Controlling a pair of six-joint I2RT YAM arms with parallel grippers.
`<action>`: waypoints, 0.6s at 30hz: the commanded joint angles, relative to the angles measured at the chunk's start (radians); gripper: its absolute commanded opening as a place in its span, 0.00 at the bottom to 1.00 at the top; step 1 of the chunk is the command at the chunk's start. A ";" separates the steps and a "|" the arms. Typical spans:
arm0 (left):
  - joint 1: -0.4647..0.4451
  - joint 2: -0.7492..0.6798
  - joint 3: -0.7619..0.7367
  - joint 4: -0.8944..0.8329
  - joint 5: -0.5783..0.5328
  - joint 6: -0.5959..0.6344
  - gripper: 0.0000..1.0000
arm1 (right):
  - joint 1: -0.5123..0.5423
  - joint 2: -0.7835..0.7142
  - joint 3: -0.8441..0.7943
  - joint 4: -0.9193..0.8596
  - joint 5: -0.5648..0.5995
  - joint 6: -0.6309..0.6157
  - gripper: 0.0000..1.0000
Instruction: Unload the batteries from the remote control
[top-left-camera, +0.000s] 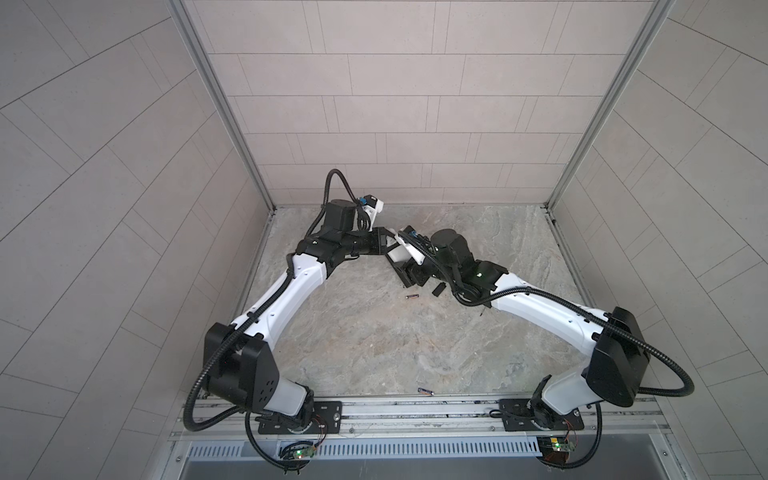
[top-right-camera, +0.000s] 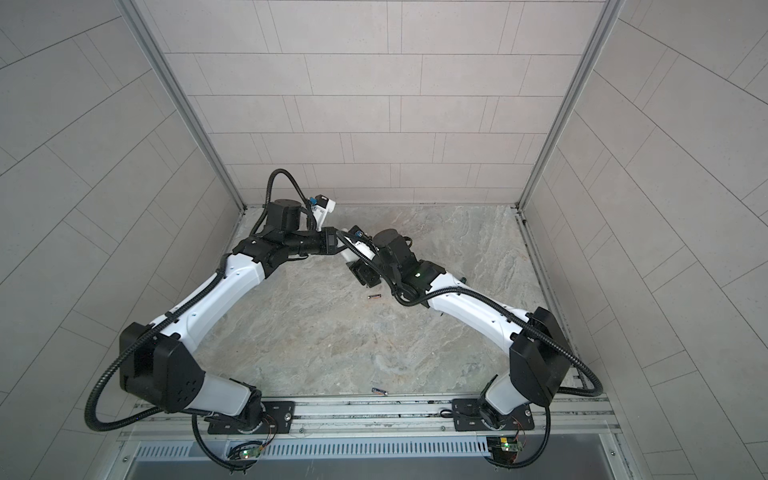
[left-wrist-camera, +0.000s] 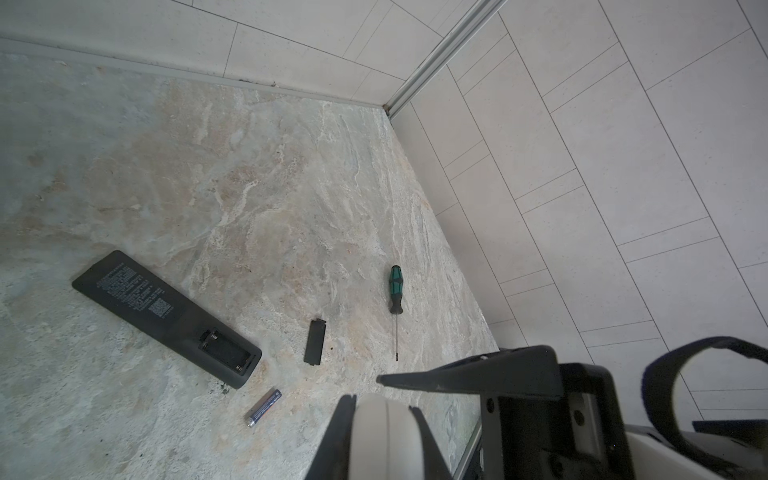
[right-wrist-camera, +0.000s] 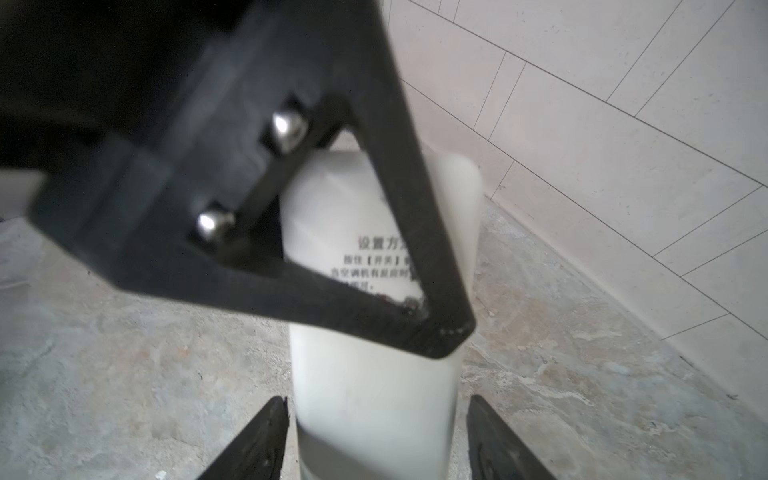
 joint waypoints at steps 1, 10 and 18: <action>0.007 -0.036 -0.066 0.105 -0.034 -0.033 0.01 | -0.016 -0.020 0.028 -0.009 -0.011 0.056 0.78; 0.012 -0.104 -0.283 0.542 -0.165 -0.236 0.00 | -0.237 -0.116 -0.186 0.250 -0.371 0.679 0.81; 0.013 -0.084 -0.321 0.744 -0.177 -0.344 0.00 | -0.300 -0.047 -0.248 0.425 -0.433 1.060 0.77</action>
